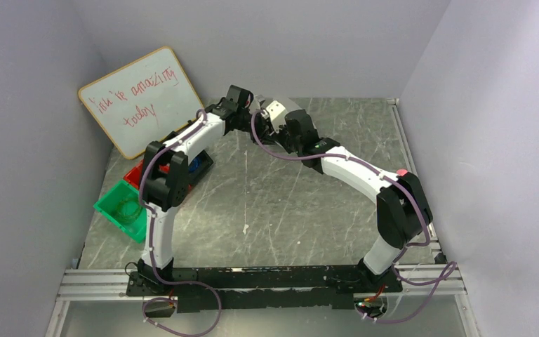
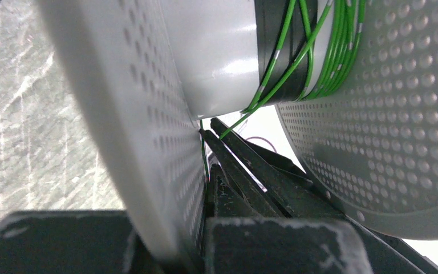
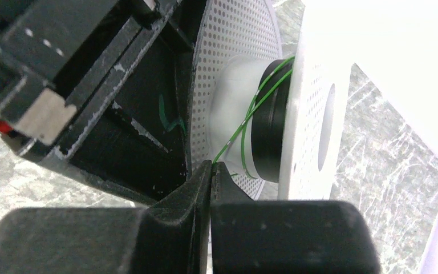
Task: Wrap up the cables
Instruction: Wrap the cable around the cable reel.
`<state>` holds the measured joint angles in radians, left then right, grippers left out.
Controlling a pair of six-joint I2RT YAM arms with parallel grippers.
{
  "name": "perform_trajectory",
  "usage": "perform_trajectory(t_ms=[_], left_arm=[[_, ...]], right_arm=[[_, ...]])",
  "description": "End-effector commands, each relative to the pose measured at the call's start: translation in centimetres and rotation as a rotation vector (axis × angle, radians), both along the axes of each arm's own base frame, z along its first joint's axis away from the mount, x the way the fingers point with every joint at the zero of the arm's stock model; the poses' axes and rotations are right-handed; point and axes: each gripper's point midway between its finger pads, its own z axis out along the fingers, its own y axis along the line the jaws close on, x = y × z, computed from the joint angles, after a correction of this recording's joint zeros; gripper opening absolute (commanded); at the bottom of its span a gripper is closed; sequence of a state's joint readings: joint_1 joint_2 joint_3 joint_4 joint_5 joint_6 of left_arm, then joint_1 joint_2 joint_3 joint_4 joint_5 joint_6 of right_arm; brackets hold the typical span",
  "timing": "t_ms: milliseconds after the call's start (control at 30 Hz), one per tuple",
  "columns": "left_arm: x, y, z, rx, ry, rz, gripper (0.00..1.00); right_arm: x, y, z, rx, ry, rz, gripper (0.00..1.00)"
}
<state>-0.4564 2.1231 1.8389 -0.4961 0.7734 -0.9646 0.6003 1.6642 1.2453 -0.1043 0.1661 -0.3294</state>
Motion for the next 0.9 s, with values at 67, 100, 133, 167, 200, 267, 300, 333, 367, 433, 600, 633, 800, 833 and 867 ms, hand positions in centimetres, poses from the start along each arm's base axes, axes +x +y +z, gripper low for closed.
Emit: perform_trajectory(t_ms=[67, 100, 133, 167, 200, 267, 300, 333, 367, 433, 600, 633, 800, 833, 867], left_arm=[[-2.6, 1.0, 8.4, -0.256, -0.123, -0.157, 0.02], [-2.6, 1.0, 8.3, -0.263, -0.117, -0.158, 0.02], [-2.6, 1.1, 8.3, -0.268, -0.113, -0.158, 0.02], [-2.6, 1.0, 8.3, -0.271, -0.114, -0.160, 0.02], [-2.6, 1.1, 8.2, -0.271, -0.111, -0.160, 0.02], [-2.5, 1.1, 8.2, -0.273, -0.112, -0.159, 0.02], [-2.4, 1.2, 8.2, -0.275, -0.112, -0.157, 0.02], [-2.4, 1.3, 8.3, -0.277, -0.112, -0.156, 0.02], [-2.4, 1.3, 8.2, -0.278, -0.113, -0.157, 0.02], [-2.5, 1.3, 8.2, -0.281, -0.115, -0.160, 0.02], [-2.6, 1.4, 8.8, -0.302, -0.140, -0.181, 0.02], [-2.6, 1.5, 8.9, -0.308, -0.146, -0.186, 0.02], [-2.9, 1.6, 9.3, -0.343, -0.177, -0.212, 0.02], [-2.9, 1.6, 9.5, -0.353, -0.179, -0.214, 0.02], [-2.9, 1.6, 9.6, -0.363, -0.181, -0.219, 0.02]], right_arm=[[0.9, -4.8, 0.6, -0.088, -0.020, -0.118, 0.10], [0.8, -4.6, 0.6, -0.091, -0.017, -0.102, 0.11], [0.7, -4.6, 0.7, -0.094, -0.017, -0.092, 0.11], [0.6, -4.5, 0.7, -0.096, -0.014, -0.085, 0.11], [0.5, -4.6, 0.8, -0.099, -0.015, -0.081, 0.10], [0.2, -4.6, 0.8, -0.106, -0.012, -0.072, 0.09], [0.2, -4.7, 0.8, -0.110, -0.012, -0.073, 0.09], [0.1, -4.8, 0.9, -0.113, -0.015, -0.074, 0.07], [0.0, -4.9, 1.0, -0.116, -0.017, -0.072, 0.06], [-0.1, -5.1, 1.0, -0.116, -0.020, -0.073, 0.04], [-0.3, -5.6, 0.9, -0.088, -0.014, -0.118, 0.04], [-0.2, -5.9, 1.1, -0.073, -0.019, -0.142, 0.04], [0.3, -7.1, 1.5, 0.030, 0.007, -0.237, 0.04], [0.3, -7.1, 1.5, 0.057, 0.019, -0.253, 0.04], [0.3, -7.3, 1.5, 0.077, 0.025, -0.264, 0.04]])
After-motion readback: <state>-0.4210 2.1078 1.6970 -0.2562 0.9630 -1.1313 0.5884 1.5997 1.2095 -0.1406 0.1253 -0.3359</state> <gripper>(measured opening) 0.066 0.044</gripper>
